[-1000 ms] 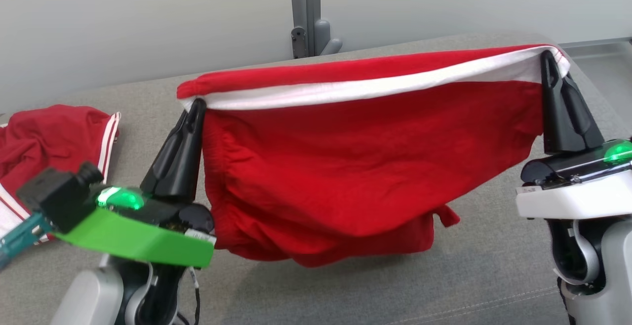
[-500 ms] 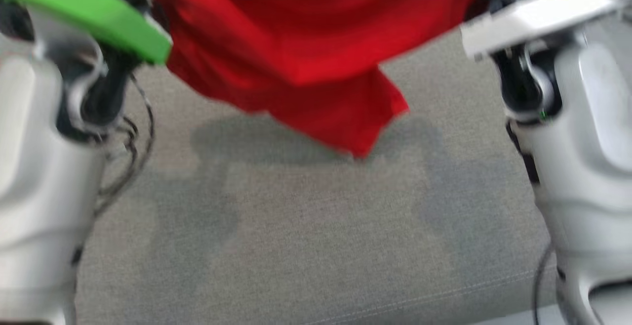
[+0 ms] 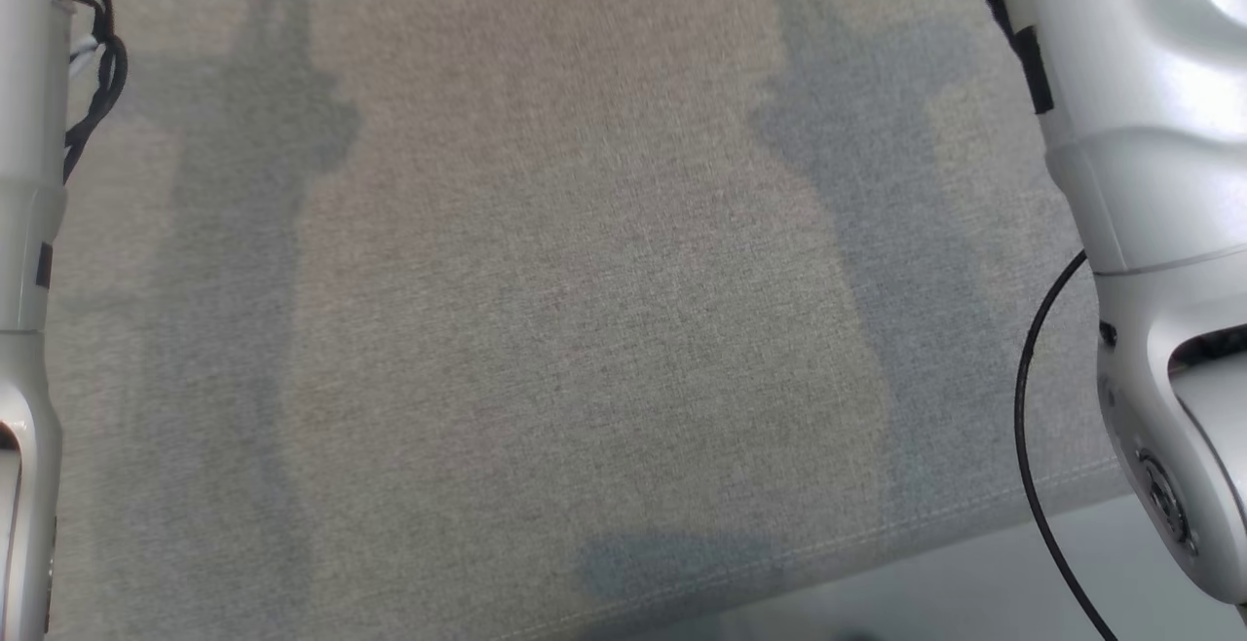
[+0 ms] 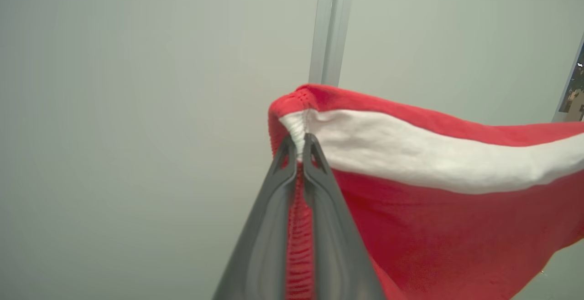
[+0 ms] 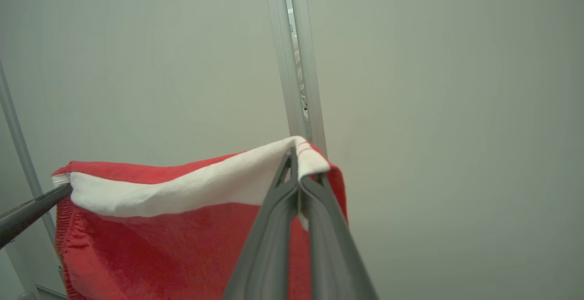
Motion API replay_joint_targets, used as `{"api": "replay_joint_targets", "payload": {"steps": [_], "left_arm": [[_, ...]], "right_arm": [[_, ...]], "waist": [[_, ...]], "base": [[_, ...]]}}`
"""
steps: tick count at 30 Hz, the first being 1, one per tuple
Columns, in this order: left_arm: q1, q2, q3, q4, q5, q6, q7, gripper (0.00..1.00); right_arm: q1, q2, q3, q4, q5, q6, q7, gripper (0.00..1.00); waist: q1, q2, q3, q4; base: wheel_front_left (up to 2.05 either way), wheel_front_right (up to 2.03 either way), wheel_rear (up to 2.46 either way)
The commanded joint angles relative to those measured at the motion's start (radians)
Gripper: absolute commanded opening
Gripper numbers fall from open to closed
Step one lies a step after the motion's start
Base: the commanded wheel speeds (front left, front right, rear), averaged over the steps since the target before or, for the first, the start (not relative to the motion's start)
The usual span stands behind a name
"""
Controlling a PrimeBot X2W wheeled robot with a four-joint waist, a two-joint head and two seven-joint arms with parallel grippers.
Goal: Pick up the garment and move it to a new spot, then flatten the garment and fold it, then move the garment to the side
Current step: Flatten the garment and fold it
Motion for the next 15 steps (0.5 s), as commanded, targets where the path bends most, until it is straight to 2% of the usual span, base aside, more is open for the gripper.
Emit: {"api": "replay_joint_targets", "payload": {"steps": [1,3,8,11,15], "left_arm": [[-0.010,0.013,-0.008,0.041,0.007,-0.016,-0.030,0.00],[-0.004,0.018,-0.018,0.081,0.007,-0.028,-0.065,0.00],[0.021,0.022,-0.028,0.120,-0.038,-0.047,-0.130,0.00],[0.044,0.020,-0.041,0.071,-0.091,-0.048,-0.146,0.00],[0.121,0.046,-0.072,-0.043,-0.194,-0.048,-0.154,0.00]], "right_arm": [[0.012,0.003,0.015,0.017,0.019,0.000,-0.008,0.00],[0.028,0.006,0.032,0.027,0.037,0.000,-0.010,0.00],[0.083,0.003,0.049,-0.037,0.064,0.000,-0.010,0.00],[0.123,-0.014,0.067,-0.081,0.070,0.000,-0.010,0.00],[0.198,-0.045,0.095,-0.140,0.102,0.000,-0.010,0.00]], "waist": [[-0.0001,0.0097,0.158,-0.064],[-0.0001,0.0097,0.192,-0.072],[-0.0001,0.0097,0.224,-0.075],[-0.0001,0.0097,0.217,-0.065],[-0.0001,0.0097,0.194,-0.039]], "base": [[0.00,0.00,0.00],[0.00,0.00,0.00],[0.00,0.00,0.00],[0.00,0.00,0.00],[0.00,0.00,0.00]]}}
